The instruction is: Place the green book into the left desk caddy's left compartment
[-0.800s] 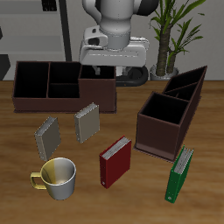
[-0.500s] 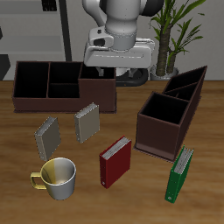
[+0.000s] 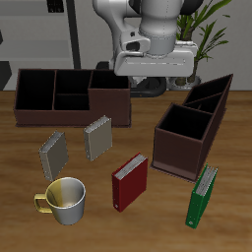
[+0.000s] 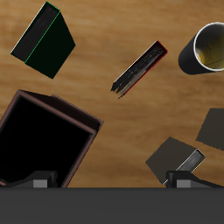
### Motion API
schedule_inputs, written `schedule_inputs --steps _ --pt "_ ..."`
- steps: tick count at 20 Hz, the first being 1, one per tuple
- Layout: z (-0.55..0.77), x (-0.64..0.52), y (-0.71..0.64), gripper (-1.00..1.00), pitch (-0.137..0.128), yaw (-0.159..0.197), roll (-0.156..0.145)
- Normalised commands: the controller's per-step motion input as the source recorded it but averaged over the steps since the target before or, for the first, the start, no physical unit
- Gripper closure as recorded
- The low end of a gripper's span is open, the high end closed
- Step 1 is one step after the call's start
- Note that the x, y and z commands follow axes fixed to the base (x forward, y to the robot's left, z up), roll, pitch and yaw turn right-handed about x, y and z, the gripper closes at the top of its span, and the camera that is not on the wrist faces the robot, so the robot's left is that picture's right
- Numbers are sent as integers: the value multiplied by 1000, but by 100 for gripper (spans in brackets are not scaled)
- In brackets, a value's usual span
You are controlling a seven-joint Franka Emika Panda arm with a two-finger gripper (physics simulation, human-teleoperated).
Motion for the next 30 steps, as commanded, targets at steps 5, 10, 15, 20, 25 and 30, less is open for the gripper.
schedule_inputs --steps 5,10,15,20,25,30 --pt "368 389 818 -100 -65 15 59" --pt "183 276 477 -100 -47 -2 52" --pt "94 335 381 -100 -45 -16 18" --pt "16 385 213 -100 -28 -33 -13" --pt "-122 363 -56 -100 -21 -42 -47" --pt "-263 355 -39 -100 -4 -34 -22"
